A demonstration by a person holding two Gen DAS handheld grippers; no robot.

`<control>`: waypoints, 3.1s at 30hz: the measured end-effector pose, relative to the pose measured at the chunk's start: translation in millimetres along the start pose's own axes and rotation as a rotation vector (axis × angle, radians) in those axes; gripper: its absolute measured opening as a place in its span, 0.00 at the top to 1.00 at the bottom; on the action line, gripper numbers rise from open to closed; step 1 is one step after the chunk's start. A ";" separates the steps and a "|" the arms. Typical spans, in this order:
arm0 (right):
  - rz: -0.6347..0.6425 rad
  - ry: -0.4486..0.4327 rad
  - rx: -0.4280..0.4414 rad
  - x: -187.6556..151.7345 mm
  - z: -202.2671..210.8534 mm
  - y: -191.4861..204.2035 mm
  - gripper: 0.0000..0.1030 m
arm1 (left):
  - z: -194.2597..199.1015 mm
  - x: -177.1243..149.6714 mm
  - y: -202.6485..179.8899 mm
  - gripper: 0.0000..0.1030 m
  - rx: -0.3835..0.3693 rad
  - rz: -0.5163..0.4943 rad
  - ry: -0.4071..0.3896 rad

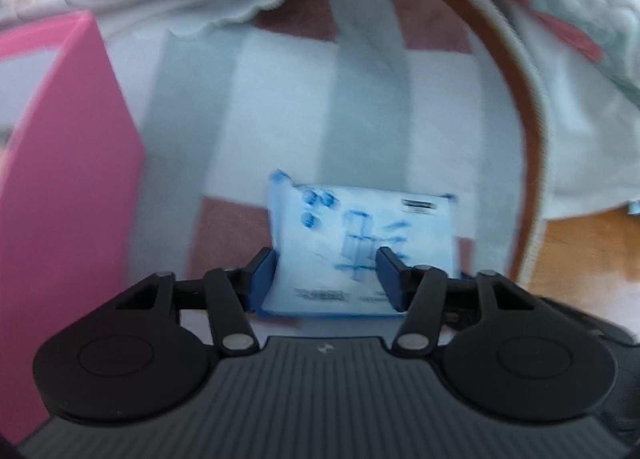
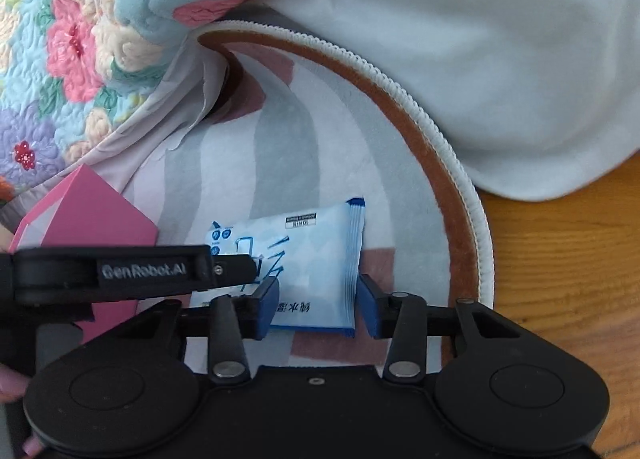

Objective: Organize objects
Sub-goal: 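Close the left tool on the wet wipes pack, then carry the wipes pack with the left tool over the pink box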

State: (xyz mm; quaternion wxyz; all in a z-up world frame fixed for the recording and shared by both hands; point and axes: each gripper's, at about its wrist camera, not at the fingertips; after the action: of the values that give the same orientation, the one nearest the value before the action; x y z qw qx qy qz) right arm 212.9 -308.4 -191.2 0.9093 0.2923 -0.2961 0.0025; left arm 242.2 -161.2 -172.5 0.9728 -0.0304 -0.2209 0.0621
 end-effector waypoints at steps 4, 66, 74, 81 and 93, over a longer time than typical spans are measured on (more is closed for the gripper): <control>0.013 -0.005 -0.038 -13.2 6.3 8.1 0.67 | 7.4 -8.9 -5.4 0.58 0.003 -0.052 0.009; 0.309 0.151 0.063 -56.1 190.4 218.9 0.43 | 278.3 -87.2 140.0 0.63 -0.273 -0.021 -0.094; 0.476 0.130 0.107 -39.6 188.5 294.6 0.40 | 324.6 -65.8 186.1 0.63 -0.187 0.011 -0.232; 0.559 0.101 0.159 -16.8 159.9 350.2 0.39 | 339.5 -35.0 236.3 0.63 -0.104 0.039 -0.312; 0.392 0.214 0.223 17.7 39.6 345.7 0.39 | 233.2 9.7 280.1 0.63 -0.018 0.050 -0.188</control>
State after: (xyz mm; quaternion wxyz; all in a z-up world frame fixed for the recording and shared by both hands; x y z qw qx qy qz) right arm 144.8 -45.8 27.5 0.8799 0.3257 -0.2469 0.2426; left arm 119.7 124.8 17.4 0.9456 -0.0386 -0.3112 0.0872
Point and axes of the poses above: each gripper's, at about its wrist camera, not at the fingertips, and z roughly against the way its jaws point, y to its left, x to its top, and after that the axes turned 10 degrees about x, right-handed
